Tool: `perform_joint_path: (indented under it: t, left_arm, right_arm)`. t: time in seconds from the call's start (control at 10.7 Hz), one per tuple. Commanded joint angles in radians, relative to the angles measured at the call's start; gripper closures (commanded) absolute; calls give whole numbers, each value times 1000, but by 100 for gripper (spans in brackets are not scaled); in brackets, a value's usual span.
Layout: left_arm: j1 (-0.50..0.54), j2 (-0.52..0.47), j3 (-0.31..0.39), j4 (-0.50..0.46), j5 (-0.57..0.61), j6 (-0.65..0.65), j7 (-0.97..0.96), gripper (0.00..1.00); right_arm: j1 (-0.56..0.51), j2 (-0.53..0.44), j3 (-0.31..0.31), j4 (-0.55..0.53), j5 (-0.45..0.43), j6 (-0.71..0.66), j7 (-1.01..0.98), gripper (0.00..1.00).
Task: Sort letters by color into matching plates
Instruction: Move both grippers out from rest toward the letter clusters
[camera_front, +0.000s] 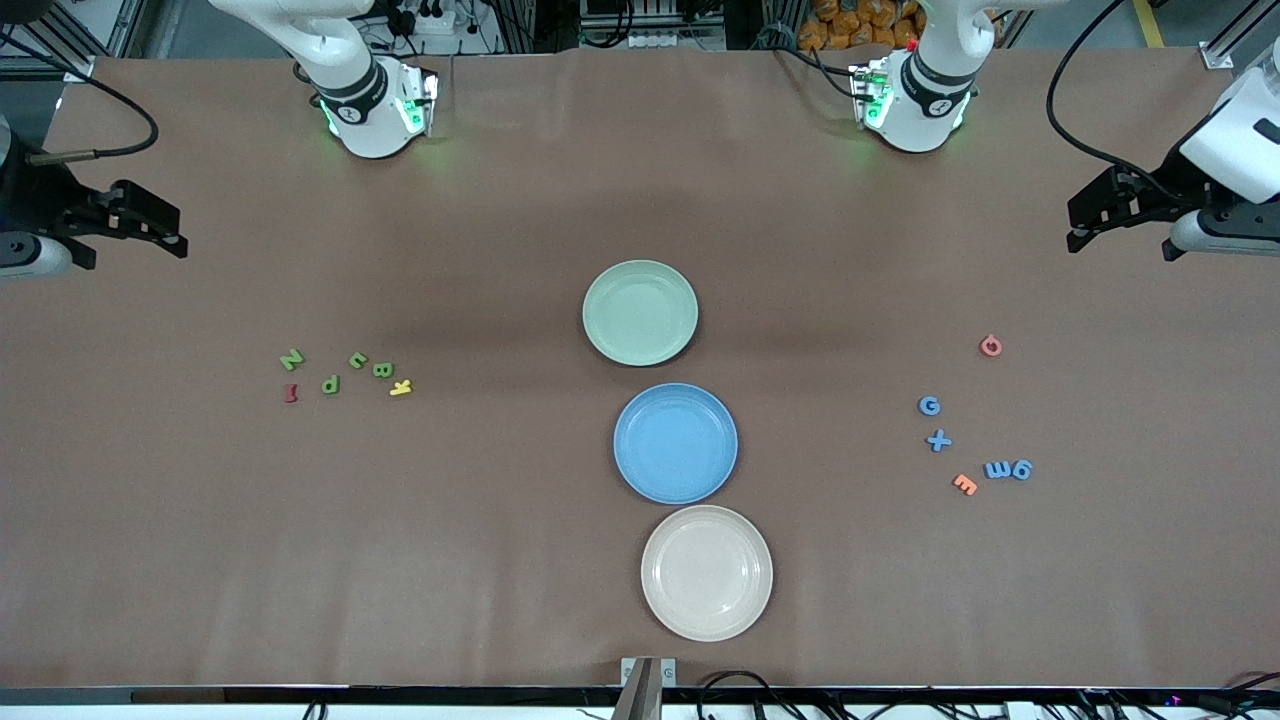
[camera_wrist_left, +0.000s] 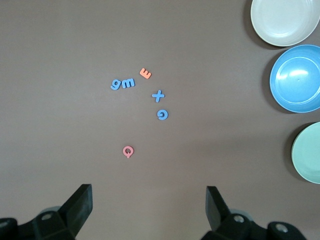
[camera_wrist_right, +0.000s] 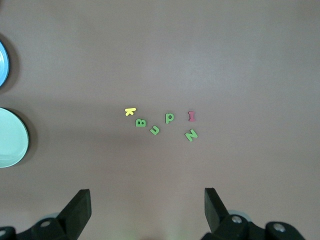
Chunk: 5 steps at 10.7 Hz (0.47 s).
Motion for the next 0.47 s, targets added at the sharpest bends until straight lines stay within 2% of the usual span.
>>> perform_joint_path:
  t: [0.0,0.19,0.37]
  left_arm:
    - [8,0,-2,6,-20,-7,-4,0]
    - [8,5,-2,8,-14,-7,3,0]
    - [8,17,-1,6,-8,-7,5,0]
  right_arm:
    - [6,13,-6,20,-13,-2,-10,0]
    - [6,13,-6,5,-13,-2,-1,0]
    - [1,12,-9,-70,-13,24,3,0]
